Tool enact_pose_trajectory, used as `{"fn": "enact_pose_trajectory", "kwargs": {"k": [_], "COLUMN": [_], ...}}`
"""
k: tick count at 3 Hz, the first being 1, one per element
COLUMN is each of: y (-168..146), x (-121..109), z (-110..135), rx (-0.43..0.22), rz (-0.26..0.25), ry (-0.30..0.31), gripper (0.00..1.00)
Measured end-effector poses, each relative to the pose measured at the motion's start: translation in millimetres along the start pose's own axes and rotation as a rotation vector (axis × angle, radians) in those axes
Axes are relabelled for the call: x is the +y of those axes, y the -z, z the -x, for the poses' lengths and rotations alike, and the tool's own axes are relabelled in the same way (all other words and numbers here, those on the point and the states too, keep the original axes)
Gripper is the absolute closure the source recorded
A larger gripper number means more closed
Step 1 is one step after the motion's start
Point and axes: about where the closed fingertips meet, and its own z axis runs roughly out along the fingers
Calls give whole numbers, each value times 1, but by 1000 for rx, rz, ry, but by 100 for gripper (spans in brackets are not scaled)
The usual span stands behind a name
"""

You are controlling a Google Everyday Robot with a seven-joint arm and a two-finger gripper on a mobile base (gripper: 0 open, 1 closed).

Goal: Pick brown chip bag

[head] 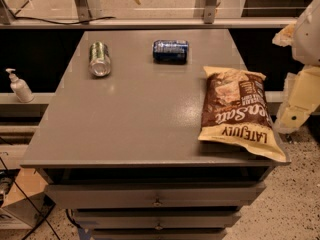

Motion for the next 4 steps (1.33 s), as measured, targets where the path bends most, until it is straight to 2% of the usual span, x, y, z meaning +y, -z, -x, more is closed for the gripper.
{"fn": "enact_pose_trajectory", "kwargs": {"k": [1,2,3,4], "y": [0,-28,-67,-105], "x": [0,1,4,5], "z": [1,4,5,0], "rx": [0,26,39,49], "rz": [-5,24,59,90], "ry": [2,9,-12,-59], "gripper": [0,0,0,0]}}
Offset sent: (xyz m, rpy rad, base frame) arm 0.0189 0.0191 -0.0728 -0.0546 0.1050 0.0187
